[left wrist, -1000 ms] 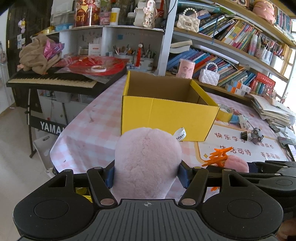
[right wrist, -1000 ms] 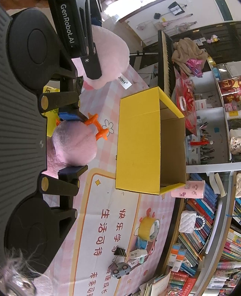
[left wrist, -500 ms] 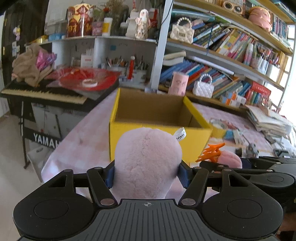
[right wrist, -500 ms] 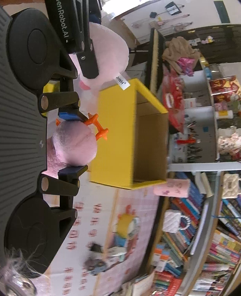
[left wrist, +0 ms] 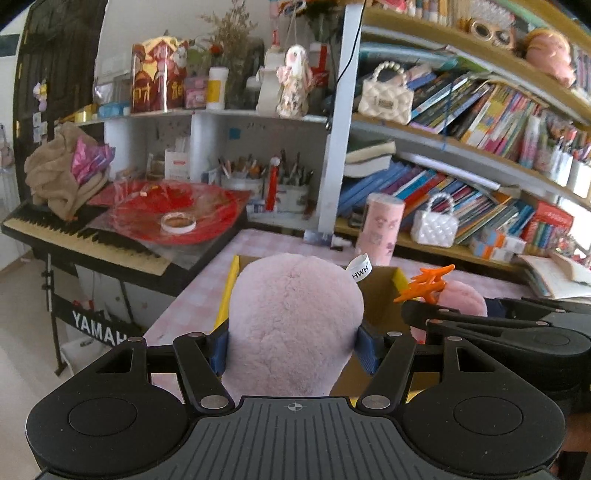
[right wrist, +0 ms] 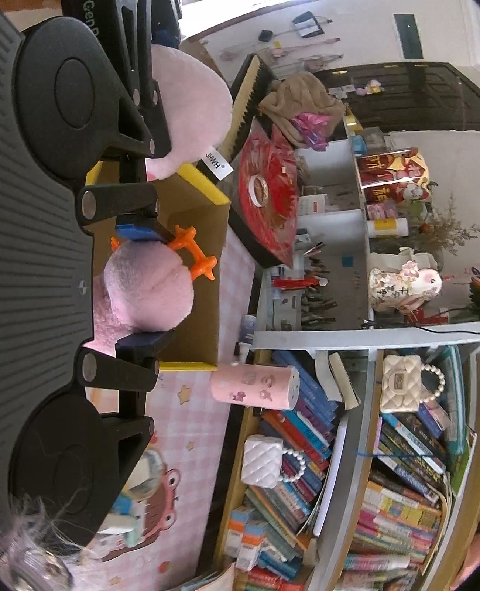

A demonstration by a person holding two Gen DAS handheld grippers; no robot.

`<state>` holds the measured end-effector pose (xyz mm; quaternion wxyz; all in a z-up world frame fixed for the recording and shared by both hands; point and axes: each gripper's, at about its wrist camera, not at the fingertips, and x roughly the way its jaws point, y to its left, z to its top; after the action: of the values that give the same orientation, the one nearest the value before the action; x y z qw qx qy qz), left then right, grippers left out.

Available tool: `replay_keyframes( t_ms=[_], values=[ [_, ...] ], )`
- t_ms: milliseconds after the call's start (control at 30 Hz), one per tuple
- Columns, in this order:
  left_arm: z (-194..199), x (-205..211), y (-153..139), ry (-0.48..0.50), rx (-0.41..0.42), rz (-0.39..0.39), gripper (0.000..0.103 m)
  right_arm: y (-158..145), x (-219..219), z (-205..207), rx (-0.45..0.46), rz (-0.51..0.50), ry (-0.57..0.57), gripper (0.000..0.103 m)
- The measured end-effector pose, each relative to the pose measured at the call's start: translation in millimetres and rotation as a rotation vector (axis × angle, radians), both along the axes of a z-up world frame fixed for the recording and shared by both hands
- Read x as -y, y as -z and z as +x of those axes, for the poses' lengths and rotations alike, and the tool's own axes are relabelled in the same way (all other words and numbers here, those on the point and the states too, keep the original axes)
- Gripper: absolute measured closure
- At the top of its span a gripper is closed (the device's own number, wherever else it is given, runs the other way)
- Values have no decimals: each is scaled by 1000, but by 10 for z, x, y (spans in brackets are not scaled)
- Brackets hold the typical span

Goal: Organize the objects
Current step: 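Carry both plushes over the yellow box and lower them inside, then open both tools to release the plushes into the yellow box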

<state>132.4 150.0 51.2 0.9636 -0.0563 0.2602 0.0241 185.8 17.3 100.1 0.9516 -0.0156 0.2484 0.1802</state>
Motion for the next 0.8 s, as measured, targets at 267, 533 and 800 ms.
replay_keyframes(
  t_ms=[267, 533, 800],
  values=[
    [397, 60, 319, -26, -95, 57, 38, 490, -105, 596, -101, -125, -84, 58],
    [693, 106, 518, -30, -176, 92, 38, 798, -296, 852, -147, -291, -238, 58],
    [801, 58, 671, -63, -235, 83, 38, 834, -389, 941, -156, -396, -366, 59]
  ],
)
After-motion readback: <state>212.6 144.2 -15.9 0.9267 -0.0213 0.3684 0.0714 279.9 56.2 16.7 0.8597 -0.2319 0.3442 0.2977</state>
